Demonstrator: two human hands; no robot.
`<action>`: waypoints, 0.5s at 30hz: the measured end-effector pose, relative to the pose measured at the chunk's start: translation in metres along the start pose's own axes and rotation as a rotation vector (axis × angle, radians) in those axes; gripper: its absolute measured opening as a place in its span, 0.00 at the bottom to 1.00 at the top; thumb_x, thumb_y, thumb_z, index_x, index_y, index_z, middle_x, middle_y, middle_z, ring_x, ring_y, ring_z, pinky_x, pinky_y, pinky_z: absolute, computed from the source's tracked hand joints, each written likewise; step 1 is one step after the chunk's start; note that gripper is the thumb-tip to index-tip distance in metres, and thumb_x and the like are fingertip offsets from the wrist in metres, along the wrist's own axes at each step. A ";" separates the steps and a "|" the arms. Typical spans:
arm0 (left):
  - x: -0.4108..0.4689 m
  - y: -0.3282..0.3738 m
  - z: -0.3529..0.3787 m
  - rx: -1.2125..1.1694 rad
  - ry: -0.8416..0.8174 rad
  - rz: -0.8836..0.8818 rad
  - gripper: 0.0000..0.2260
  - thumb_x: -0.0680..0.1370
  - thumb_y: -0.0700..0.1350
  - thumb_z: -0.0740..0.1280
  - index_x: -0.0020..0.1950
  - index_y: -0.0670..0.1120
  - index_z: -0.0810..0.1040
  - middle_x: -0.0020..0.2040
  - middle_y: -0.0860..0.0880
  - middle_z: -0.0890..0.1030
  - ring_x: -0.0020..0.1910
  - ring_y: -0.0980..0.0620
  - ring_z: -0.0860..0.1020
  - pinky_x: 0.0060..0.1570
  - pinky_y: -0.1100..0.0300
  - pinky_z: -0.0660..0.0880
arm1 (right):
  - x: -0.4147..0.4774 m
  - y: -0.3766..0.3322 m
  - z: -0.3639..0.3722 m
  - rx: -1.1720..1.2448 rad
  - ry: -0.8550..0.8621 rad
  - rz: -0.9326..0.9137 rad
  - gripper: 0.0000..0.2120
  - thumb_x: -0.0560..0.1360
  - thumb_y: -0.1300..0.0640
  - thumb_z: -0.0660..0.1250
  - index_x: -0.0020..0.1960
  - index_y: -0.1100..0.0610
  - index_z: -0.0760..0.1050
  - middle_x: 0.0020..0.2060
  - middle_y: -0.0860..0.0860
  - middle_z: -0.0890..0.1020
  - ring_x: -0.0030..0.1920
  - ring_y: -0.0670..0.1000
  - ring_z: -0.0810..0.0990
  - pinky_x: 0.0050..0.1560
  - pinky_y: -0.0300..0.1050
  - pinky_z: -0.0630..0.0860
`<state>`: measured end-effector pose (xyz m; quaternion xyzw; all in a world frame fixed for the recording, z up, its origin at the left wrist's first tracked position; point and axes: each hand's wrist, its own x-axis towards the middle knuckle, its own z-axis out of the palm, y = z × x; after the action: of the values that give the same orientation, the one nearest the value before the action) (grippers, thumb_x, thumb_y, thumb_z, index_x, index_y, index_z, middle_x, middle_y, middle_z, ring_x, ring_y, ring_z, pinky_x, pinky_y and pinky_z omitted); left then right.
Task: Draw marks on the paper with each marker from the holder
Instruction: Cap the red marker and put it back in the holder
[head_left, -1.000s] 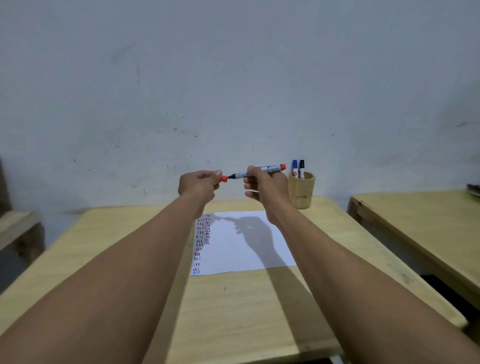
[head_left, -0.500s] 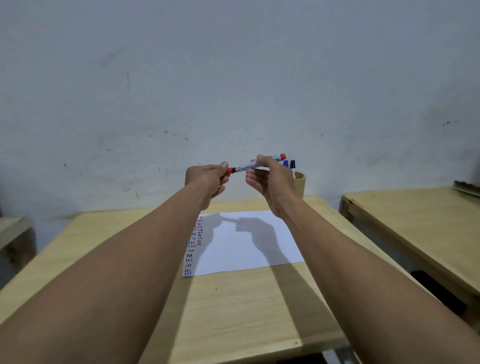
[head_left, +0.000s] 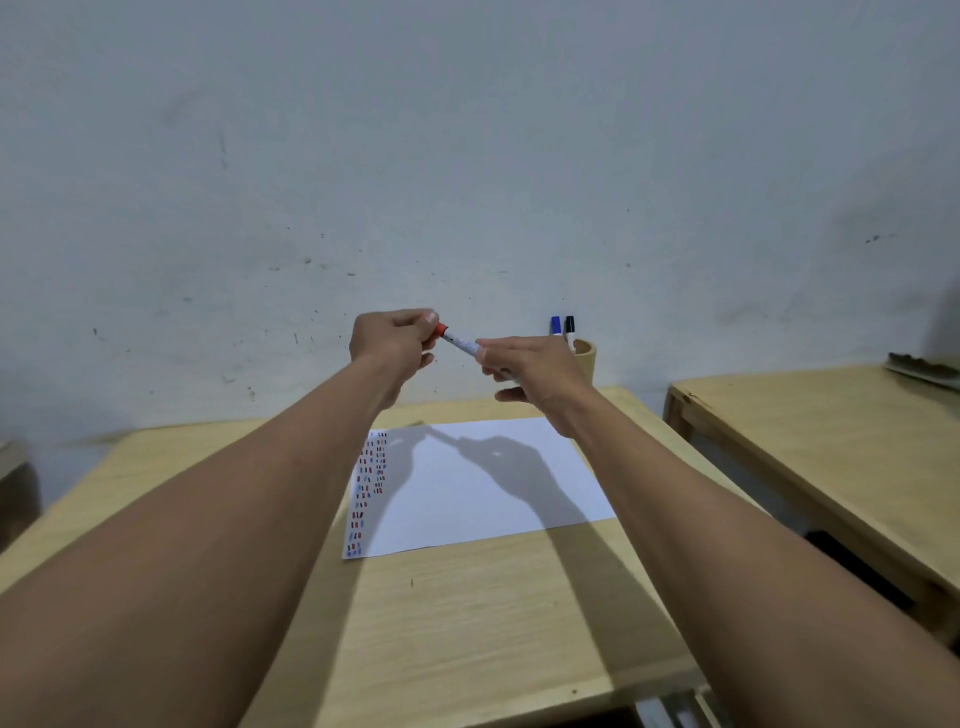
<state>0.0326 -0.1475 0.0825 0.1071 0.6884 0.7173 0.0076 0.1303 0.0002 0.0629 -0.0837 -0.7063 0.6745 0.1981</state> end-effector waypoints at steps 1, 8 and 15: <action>0.003 0.001 0.002 0.049 0.008 0.046 0.05 0.78 0.42 0.72 0.42 0.49 0.85 0.40 0.48 0.85 0.41 0.50 0.82 0.47 0.54 0.82 | 0.002 0.002 -0.002 -0.095 -0.008 -0.011 0.10 0.74 0.60 0.74 0.56 0.58 0.86 0.38 0.52 0.83 0.37 0.47 0.78 0.38 0.41 0.81; 0.002 0.007 0.029 0.237 0.025 0.232 0.09 0.79 0.49 0.68 0.58 0.53 0.84 0.44 0.53 0.86 0.45 0.52 0.84 0.44 0.64 0.73 | 0.017 0.001 -0.019 -0.282 0.006 -0.080 0.11 0.77 0.59 0.72 0.59 0.58 0.84 0.40 0.55 0.85 0.34 0.44 0.79 0.35 0.35 0.72; 0.017 -0.010 0.076 0.238 0.004 0.224 0.19 0.82 0.50 0.60 0.73 0.53 0.73 0.52 0.50 0.85 0.55 0.48 0.82 0.62 0.51 0.76 | 0.040 -0.003 -0.058 -0.368 0.085 -0.085 0.07 0.79 0.59 0.69 0.55 0.58 0.82 0.46 0.57 0.87 0.42 0.51 0.80 0.41 0.43 0.73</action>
<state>0.0272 -0.0690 0.0776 0.1818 0.7522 0.6275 -0.0867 0.1171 0.0687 0.0728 -0.1168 -0.8116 0.5209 0.2373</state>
